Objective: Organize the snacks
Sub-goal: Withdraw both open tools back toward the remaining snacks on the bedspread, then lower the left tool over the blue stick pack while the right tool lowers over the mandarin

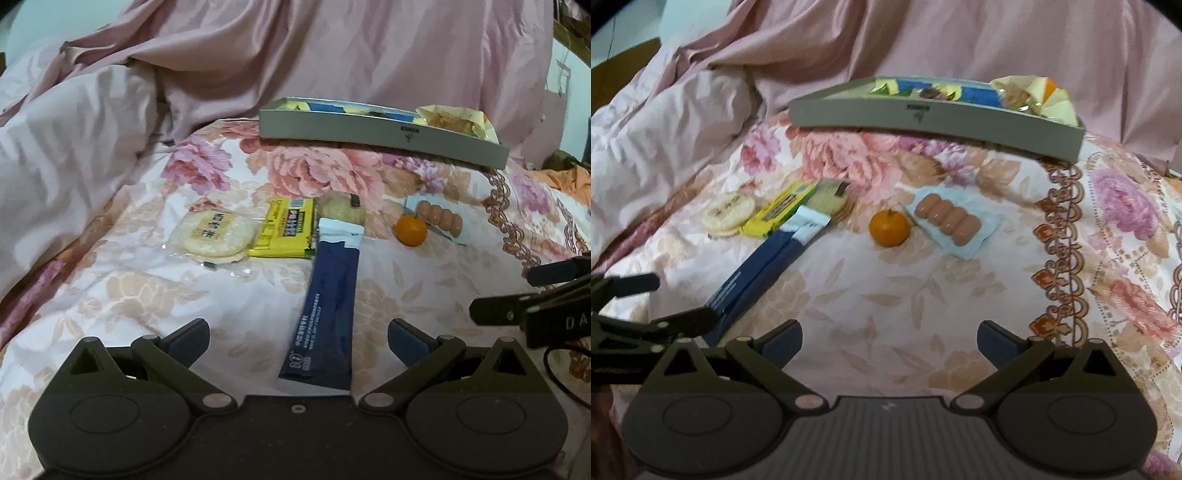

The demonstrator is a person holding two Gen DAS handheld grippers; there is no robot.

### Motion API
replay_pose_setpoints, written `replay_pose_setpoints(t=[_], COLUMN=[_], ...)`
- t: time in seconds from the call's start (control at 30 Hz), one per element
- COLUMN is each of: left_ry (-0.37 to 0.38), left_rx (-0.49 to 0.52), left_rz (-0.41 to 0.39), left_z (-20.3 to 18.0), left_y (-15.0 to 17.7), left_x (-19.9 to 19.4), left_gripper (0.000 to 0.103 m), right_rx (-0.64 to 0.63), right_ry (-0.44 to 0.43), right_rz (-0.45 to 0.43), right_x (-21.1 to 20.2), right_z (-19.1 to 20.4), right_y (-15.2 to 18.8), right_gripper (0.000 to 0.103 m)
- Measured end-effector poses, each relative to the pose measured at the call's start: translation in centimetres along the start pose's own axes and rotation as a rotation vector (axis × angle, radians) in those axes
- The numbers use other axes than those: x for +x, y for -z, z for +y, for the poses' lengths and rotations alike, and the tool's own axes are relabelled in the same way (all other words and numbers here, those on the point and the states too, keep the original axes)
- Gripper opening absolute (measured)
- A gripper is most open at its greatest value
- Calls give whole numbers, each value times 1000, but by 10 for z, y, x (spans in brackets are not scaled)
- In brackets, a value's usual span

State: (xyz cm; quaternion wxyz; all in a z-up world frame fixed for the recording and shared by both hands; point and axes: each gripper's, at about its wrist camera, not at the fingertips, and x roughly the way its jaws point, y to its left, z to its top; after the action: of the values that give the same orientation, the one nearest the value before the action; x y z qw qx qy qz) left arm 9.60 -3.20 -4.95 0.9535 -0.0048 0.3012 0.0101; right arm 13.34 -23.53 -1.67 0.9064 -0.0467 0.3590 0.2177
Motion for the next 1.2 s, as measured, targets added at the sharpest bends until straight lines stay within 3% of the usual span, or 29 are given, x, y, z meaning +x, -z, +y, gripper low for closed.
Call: replay_pose_setpoints(t=[0.43, 0.87, 1.0, 1.2], left_ry=[30, 26, 30, 30], left_rx=[105, 195, 197, 192], left_rz=[48, 68, 55, 39], left_z=[-12, -21, -21, -21], left_y=[1, -9, -7, -6], left_x=[22, 51, 54, 56], left_gripper=[102, 102, 102, 102], right_rx=[1, -96, -100, -4], right_ry=[-19, -38, -67, -171], right_rz=[27, -1, -26, -54], right_x=[12, 43, 57, 72], right_z=[-1, -6, -11, -28], right_y=[-7, -34, -43, -52], right_gripper=[103, 103, 103, 103])
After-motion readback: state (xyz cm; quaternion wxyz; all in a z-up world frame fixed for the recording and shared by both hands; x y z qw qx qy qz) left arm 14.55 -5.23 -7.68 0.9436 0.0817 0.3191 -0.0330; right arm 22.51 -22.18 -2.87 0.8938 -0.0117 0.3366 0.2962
